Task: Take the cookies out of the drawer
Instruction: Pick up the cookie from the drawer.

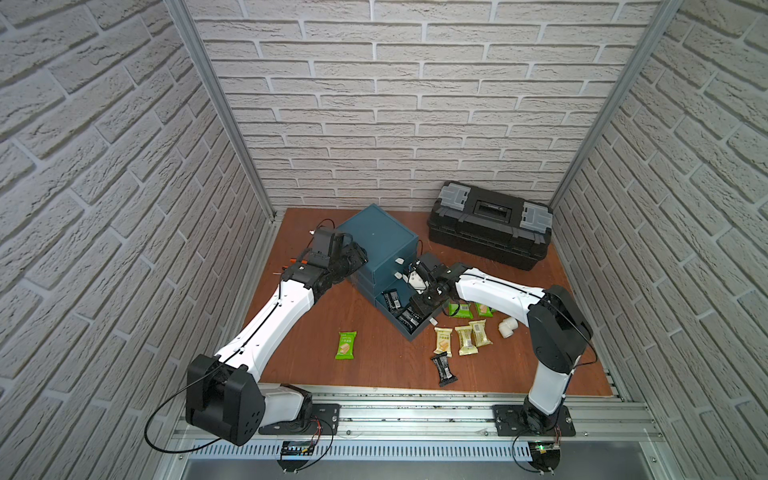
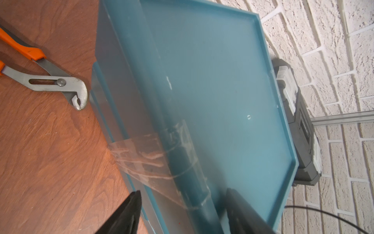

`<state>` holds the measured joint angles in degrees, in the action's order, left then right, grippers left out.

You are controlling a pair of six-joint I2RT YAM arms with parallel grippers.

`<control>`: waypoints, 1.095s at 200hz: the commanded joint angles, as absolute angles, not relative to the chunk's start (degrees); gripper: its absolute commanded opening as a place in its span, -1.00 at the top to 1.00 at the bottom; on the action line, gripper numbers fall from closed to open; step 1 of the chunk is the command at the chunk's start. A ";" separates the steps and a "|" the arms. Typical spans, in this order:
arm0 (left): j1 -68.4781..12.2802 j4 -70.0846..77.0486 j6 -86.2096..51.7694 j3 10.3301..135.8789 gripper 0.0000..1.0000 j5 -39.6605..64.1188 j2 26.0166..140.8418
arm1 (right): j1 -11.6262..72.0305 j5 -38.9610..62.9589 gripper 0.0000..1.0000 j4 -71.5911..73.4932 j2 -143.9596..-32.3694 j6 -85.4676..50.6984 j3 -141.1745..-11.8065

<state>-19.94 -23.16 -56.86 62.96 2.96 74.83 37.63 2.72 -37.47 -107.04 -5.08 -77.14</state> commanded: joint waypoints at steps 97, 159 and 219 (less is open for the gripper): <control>-19.60 -28.50 -56.67 60.64 -0.39 2.08 76.59 | 37.03 -0.01 -0.08 -37.94 -115.08 -2.38 -81.03; -19.45 -28.52 -56.64 60.82 -0.39 2.10 76.73 | 37.22 -1.28 -0.07 -38.78 -116.79 -1.66 -80.78; -19.42 -28.56 -56.70 60.90 -0.38 2.00 76.70 | 37.27 -0.26 0.24 -36.96 -115.30 -4.35 -80.24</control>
